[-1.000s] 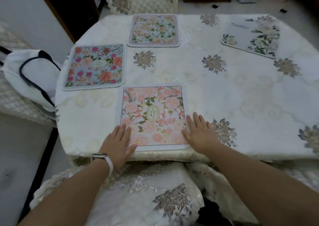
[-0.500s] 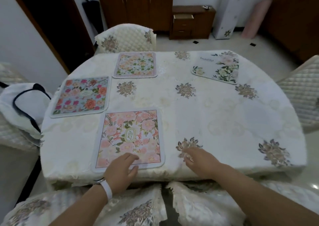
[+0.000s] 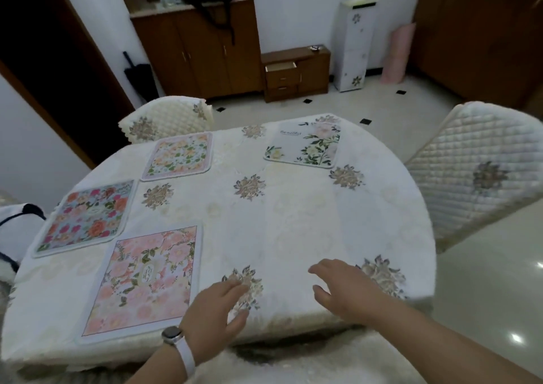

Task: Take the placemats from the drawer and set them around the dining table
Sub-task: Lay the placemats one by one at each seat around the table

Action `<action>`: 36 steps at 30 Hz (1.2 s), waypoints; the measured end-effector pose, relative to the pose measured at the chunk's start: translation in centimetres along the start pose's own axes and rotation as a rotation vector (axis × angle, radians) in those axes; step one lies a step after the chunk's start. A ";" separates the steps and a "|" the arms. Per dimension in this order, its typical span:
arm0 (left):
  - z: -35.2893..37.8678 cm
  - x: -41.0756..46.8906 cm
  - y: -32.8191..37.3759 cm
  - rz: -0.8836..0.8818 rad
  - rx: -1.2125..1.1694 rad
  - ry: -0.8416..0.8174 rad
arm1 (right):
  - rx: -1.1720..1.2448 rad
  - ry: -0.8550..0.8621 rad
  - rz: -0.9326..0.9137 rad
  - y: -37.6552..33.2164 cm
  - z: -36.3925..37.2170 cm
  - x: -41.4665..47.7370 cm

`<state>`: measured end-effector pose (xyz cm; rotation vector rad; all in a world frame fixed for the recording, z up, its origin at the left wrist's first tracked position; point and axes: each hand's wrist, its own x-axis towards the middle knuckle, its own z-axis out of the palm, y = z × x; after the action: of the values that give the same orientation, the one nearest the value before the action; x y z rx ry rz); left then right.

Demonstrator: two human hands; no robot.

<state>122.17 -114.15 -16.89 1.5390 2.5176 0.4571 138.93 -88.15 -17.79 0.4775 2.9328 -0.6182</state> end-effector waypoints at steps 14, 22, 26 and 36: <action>1.9 6.8 6.7 0.048 0.024 -0.035 | 0.065 0.057 0.181 7.7 -3.7 -4.0; 4.7 10.3 8.7 0.152 -0.049 -0.096 | 0.042 0.092 0.322 10.1 -6.7 -7.2; 4.8 12.4 11.3 0.195 -0.062 -0.112 | 0.028 0.120 0.357 13.0 -9.0 -8.0; 6.8 20.7 22.2 0.178 0.022 -0.059 | 0.075 0.142 0.294 23.9 -10.3 -10.2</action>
<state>133.23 -85.14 -15.31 1.7661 2.3608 0.4017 155.97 -66.09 -15.66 0.9763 2.8903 -0.6806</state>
